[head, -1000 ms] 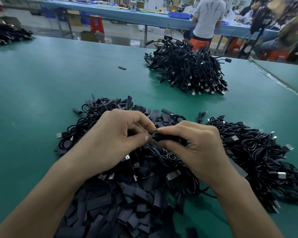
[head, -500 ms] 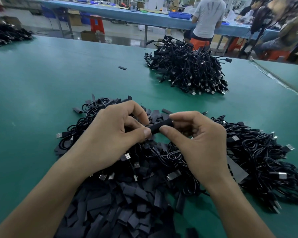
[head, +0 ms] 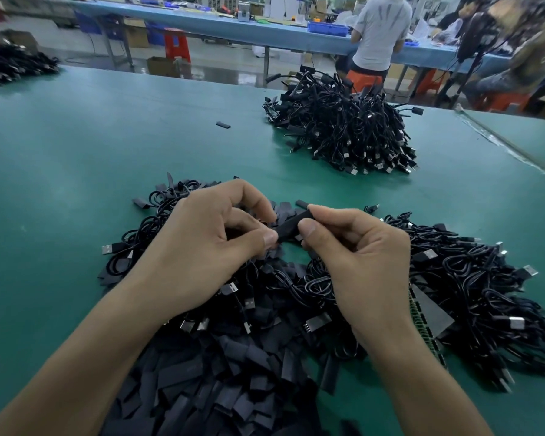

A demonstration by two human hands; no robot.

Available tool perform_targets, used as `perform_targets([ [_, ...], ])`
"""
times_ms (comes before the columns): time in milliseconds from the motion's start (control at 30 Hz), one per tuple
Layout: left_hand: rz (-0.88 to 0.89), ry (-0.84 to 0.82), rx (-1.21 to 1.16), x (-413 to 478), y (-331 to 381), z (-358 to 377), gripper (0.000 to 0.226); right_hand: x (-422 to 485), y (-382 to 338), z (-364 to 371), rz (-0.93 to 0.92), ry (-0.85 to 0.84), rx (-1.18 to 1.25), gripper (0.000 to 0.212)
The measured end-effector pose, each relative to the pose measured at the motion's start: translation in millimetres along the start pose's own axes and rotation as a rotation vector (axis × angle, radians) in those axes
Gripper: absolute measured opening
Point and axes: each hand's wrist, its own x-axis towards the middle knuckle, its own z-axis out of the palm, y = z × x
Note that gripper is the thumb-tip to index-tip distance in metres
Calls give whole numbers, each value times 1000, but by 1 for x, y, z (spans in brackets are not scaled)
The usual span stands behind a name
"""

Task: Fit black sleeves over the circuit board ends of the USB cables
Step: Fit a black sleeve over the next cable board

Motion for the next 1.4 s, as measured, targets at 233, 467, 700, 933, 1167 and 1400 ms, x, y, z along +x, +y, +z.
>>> perform_targets([
  [233,-1,-32,267,-3,-4,-1,26,5,-8,-7,25,89,81,17],
  [467,-278,191,-201,6,-4,-12,26,5,-18,-21,-76,-69,-581,19],
  [700,-514,391,-331,12,-37,-24,18,2,-45,-38,192,-343,-1264,47],
  [933,-416,589,-153,14,-59,-28,9,8,-34,-43,367,-354,-1091,36],
  [1167,42,399,364,5,-17,-3,8,6,-28,-30,-61,-182,-837,40],
  [1400,108,-57,106,-14,-4,54,39,4,-24,-22,-124,-117,-627,54],
])
